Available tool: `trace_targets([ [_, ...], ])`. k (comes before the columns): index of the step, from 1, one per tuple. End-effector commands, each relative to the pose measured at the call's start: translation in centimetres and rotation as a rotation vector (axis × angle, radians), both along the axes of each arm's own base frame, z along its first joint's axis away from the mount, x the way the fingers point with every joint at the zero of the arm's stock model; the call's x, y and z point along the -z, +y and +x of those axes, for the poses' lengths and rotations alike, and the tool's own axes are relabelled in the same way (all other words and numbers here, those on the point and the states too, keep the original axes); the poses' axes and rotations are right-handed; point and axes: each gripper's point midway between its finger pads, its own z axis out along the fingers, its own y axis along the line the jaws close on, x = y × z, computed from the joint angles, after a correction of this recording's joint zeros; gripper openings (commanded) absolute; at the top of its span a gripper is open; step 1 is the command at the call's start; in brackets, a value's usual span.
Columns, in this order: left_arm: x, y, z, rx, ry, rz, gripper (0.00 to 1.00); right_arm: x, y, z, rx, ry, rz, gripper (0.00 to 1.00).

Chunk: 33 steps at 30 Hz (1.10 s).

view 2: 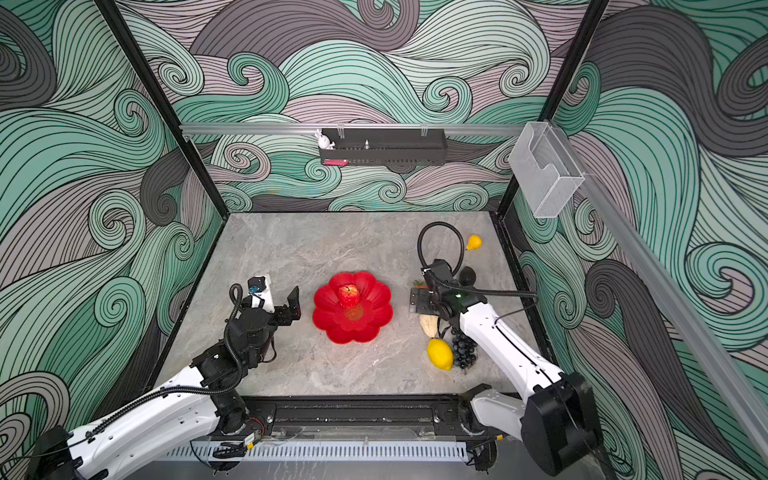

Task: Place and organize the fake fruits in the fruit bowl
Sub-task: 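Move the right gripper to the cream pear and grasp it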

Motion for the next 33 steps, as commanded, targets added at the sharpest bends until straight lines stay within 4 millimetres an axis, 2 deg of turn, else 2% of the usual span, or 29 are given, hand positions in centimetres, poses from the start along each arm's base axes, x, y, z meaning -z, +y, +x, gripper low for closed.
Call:
trace_targets([
  [1,-1.6,0.0,0.4,-0.012,-0.02,-0.036,0.94,1.6,0.0,-0.8,0.021,0.071,0.009,0.92],
  [11,-1.5,0.1,0.4,-0.013,-0.021,-0.041,0.94,4.8,-0.9,-0.9,0.036,0.132,-0.07,0.88],
  [25,-1.6,0.2,0.2,-0.015,-0.028,-0.049,0.94,6.7,-0.7,0.0,0.029,0.18,-0.106,0.76],
  [33,-1.6,0.2,0.2,-0.013,-0.028,-0.05,0.93,7.5,-0.6,0.6,0.037,0.193,-0.116,0.74],
])
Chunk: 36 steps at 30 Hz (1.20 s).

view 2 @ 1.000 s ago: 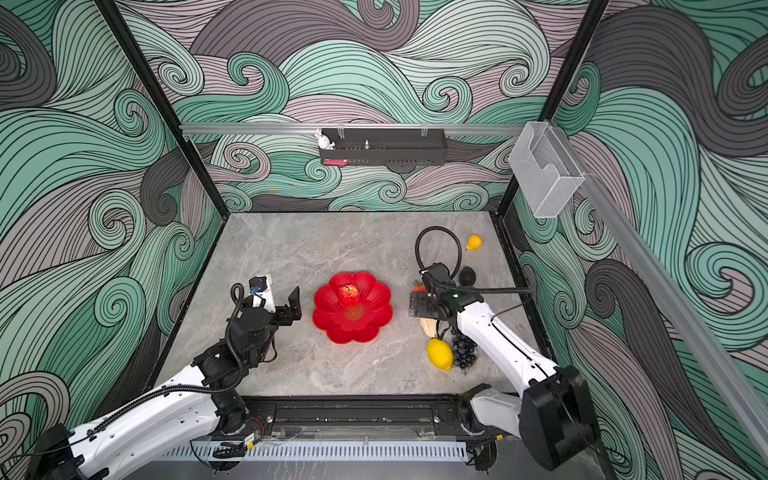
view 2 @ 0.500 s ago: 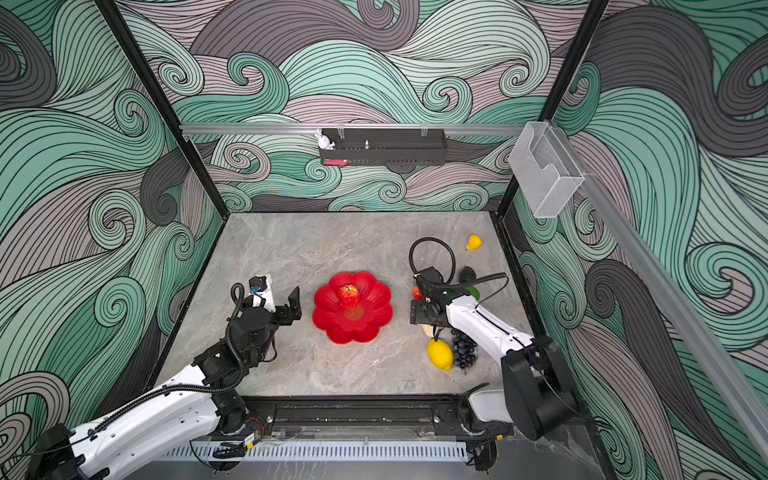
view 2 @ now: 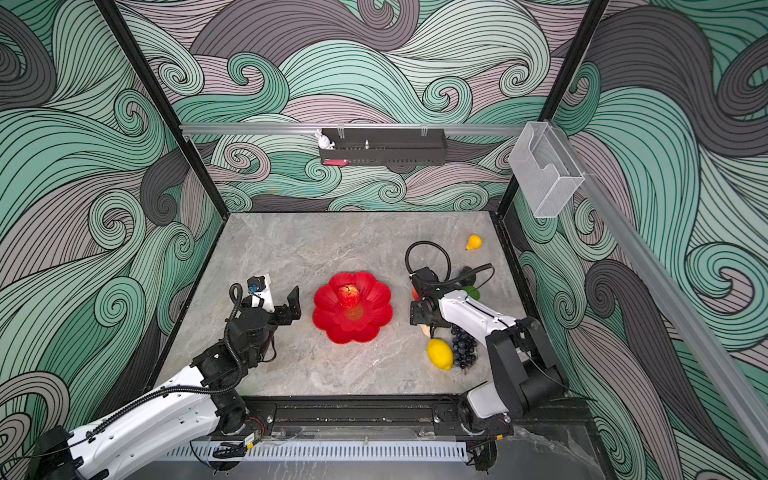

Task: Place and organize the fake fruits in the fruit bowl
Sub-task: 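Move the right gripper to the cream pear and grasp it, then lift the pear with the right gripper toward the left gripper over the bowl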

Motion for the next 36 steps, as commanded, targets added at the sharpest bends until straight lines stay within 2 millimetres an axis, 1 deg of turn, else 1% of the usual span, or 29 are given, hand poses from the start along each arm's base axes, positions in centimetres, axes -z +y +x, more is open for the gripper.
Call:
trace_targets([
  [1,-1.6,0.2,0.2,-0.012,-0.027,-0.033,0.94,-0.5,-0.1,1.0,0.017,-0.028,-0.005,0.73],
  [6,-1.5,-0.2,0.4,0.003,-0.024,-0.027,0.94,-0.9,0.2,1.2,0.018,-0.041,0.014,0.66],
  [9,-1.4,-1.3,0.7,0.053,-0.014,-0.007,0.94,-1.7,0.3,1.2,0.026,-0.066,0.035,0.66],
  [11,-1.2,-2.0,0.9,0.081,0.002,0.004,0.94,-2.6,0.5,1.2,0.037,-0.094,0.061,0.65],
  [13,-1.1,-3.1,0.9,0.136,0.014,0.004,0.93,-3.6,0.8,1.2,0.046,-0.117,0.105,0.65],
  [15,-1.3,-5.4,0.8,0.26,0.013,0.002,0.93,-4.7,1.6,1.2,0.046,-0.145,0.167,0.65],
  [16,-1.5,-7.0,0.5,0.349,0.02,-0.008,0.93,-5.4,1.9,1.2,0.05,-0.158,0.198,0.65],
  [17,-1.7,-8.6,-0.1,0.44,0.041,-0.02,0.92,-6.2,2.3,1.2,0.053,-0.172,0.232,0.65],
  [20,-1.7,-12.4,-1.5,0.652,0.042,-0.022,0.92,-8.4,3.4,1.2,0.078,-0.214,0.342,0.65],
  [23,-1.7,-14.7,-2.5,0.758,0.026,-0.035,0.91,-10.9,4.5,1.2,0.12,-0.272,0.476,0.64],
  [26,-2.3,-17.2,-3.7,0.858,0.011,-0.041,0.9,-13.0,5.6,1.4,0.162,-0.331,0.614,0.62],
  [28,-2.3,-19.1,-4.7,0.933,0.03,-0.02,0.89,-13.9,6.1,1.3,0.191,-0.338,0.683,0.61],
  [29,-2.1,-19.8,-4.9,0.944,0.038,-0.005,0.88,-14.6,6.6,1.6,0.201,-0.358,0.732,0.6],
  [33,-1.9,-21.9,-5.6,0.977,0.011,-0.002,0.88,-15.7,8.5,1.7,0.245,-0.369,0.903,0.59],
  [36,-2.0,-23.1,-6.2,1.016,-0.027,0.003,0.87,-16.0,10.4,1.3,0.256,-0.342,0.993,0.57],
])
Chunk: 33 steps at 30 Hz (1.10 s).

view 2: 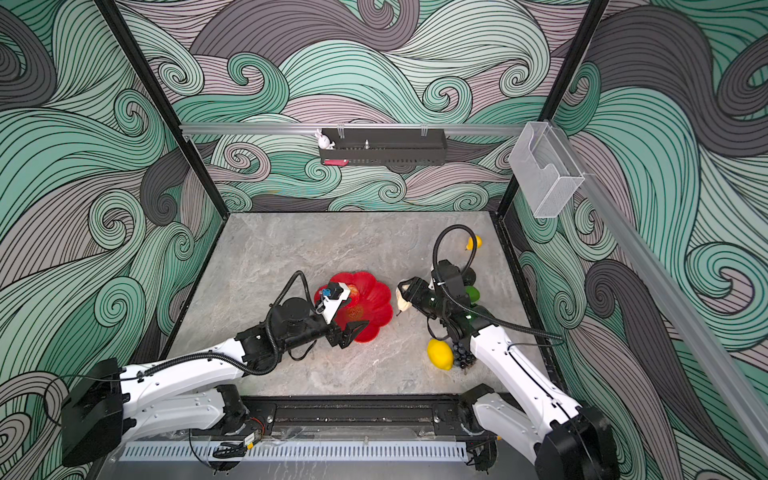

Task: Place and organize the fake fruits in the fruit bowl
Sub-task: 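Lift the pear with the right gripper toward the left gripper over the bowl, then grasp the pear with the left gripper while the right gripper releases it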

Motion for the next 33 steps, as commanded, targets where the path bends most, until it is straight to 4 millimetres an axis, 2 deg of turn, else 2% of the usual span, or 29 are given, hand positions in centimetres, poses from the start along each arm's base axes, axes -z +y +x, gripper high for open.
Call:
trace_targets([
  [1,-2.3,-1.8,-0.6,0.063,-0.087,-0.061,0.87,-2.5,3.1,0.0,-0.001,-0.022,0.198,0.57],
  [8,-2.2,-2.2,-0.5,0.054,-0.107,-0.074,0.86,-3.0,5.8,-1.2,0.037,-0.042,0.29,0.57],
  [12,-2.1,-1.6,0.2,-0.006,-0.103,-0.097,0.86,-3.6,7.4,-1.6,0.02,-0.035,0.33,0.56],
  [19,-1.5,-1.4,1.5,-0.083,-0.083,-0.107,0.79,-3.9,9.6,-2.6,0.009,-0.026,0.38,0.56],
  [22,-1.6,-0.7,2.3,-0.155,-0.07,-0.154,0.78,-3.9,10.1,-3.1,0.006,-0.024,0.398,0.56],
  [30,-1.3,-0.6,2.8,-0.188,-0.043,-0.2,0.78,-4.1,10.7,-3.6,0.016,-0.038,0.424,0.58],
  [33,-1.3,-0.8,2.8,-0.183,-0.043,-0.198,0.73,-4.2,10.6,-3.6,0.024,-0.046,0.436,0.58],
])
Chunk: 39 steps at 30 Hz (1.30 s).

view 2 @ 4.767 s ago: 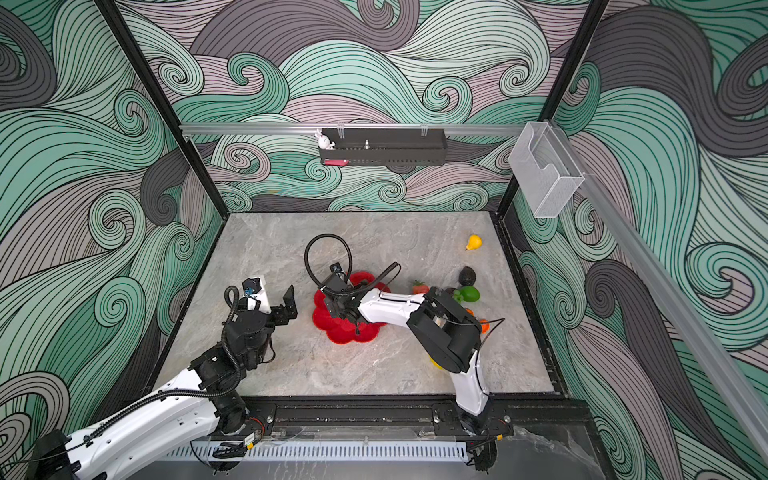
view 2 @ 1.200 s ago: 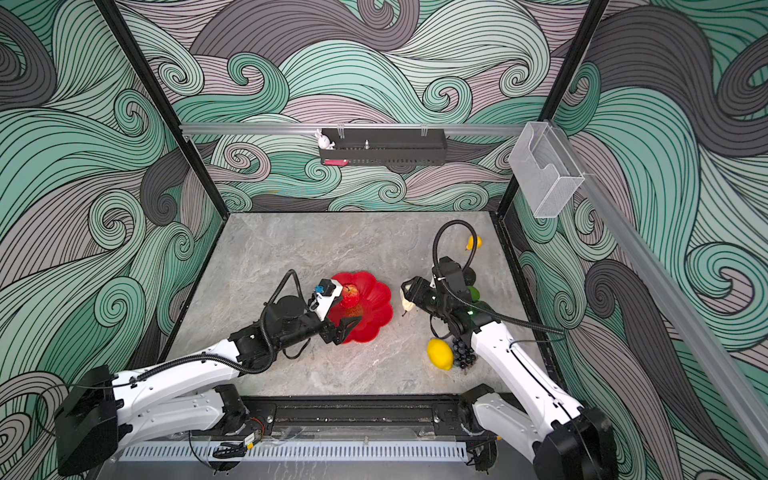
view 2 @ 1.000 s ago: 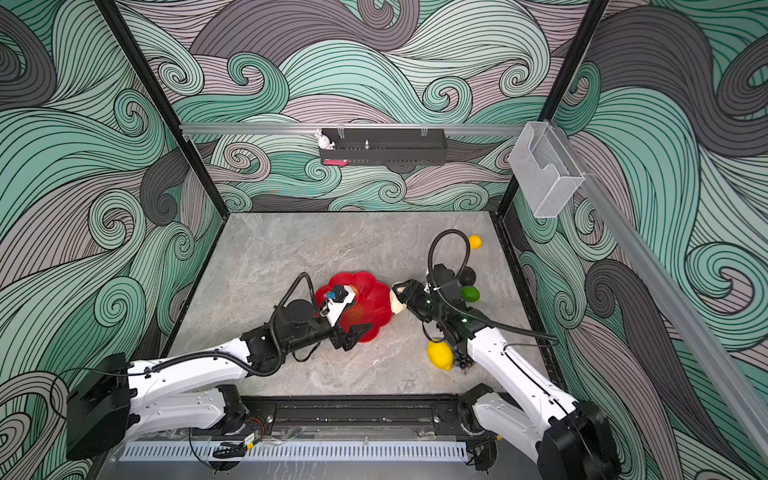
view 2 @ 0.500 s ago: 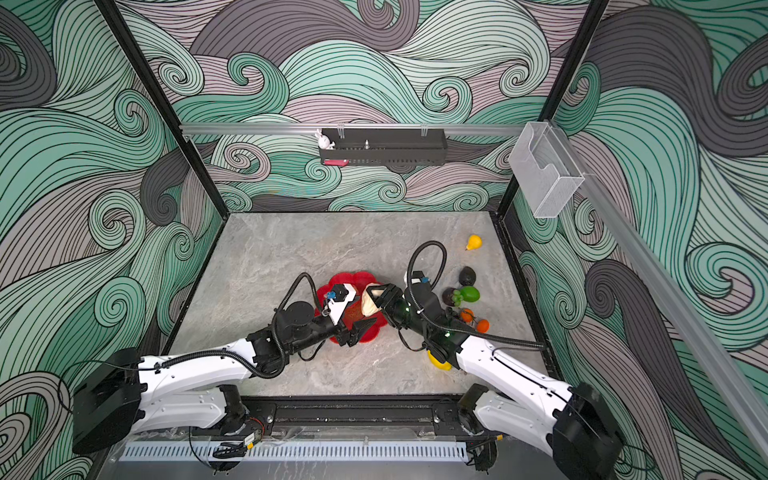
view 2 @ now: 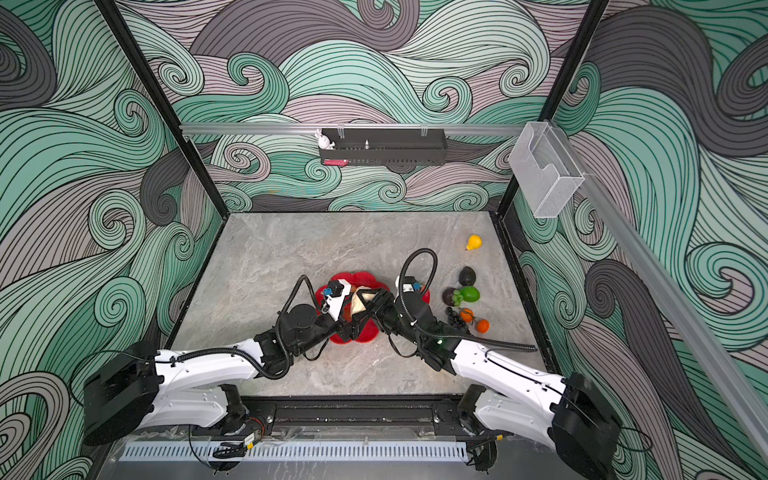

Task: Place and organize the fake fruits in the fruit bowl
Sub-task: 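Grasp the pear with the left gripper while the right gripper releases it, then lower the pear into the bowl with the left gripper while the right arm withdraws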

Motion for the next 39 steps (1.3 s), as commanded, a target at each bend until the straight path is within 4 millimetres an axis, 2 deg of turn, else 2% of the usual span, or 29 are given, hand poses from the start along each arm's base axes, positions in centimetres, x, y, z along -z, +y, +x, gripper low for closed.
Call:
trace_targets([
  [1,-1.1,-0.2,0.2,-0.011,-0.013,-0.049,0.71,-0.7,-0.2,0.4,0.037,-0.025,0.039,0.58],
  [13,-0.8,0.0,0.1,-0.008,-0.015,-0.029,0.56,-0.5,0.0,0.2,0.024,-0.024,0.045,0.59],
  [15,-0.9,0.1,0.1,-0.011,-0.017,-0.02,0.55,-0.2,-0.1,0.2,0.025,-0.02,0.022,0.64],
  [19,-0.8,0.7,0.1,-0.026,-0.011,0.024,0.54,0.6,-1.1,0.1,0.039,-0.018,-0.051,0.81],
  [22,-0.6,1.5,0.1,-0.046,0.006,0.071,0.54,1.1,-2.9,0.0,0.077,-0.038,-0.124,0.92],
  [25,-0.3,2.9,0.2,-0.081,0.048,0.145,0.54,1.7,-6.2,0.0,0.118,-0.067,-0.259,0.98],
  [29,0.5,4.5,-0.2,-0.095,0.157,0.315,0.53,2.7,-11.2,-0.2,0.127,-0.115,-0.451,0.99],
  [33,1.9,5.9,-0.8,-0.105,0.254,0.475,0.53,3.6,-14.9,-1.3,0.112,-0.147,-0.6,1.0],
  [36,2.3,6.2,-1.1,-0.086,0.347,0.559,0.54,4.2,-16.7,-2.5,0.109,-0.18,-0.686,1.0],
  [39,2.5,6.5,-1.3,-0.067,0.42,0.648,0.54,4.5,-17.7,-3.4,0.098,-0.212,-0.727,1.0],
])
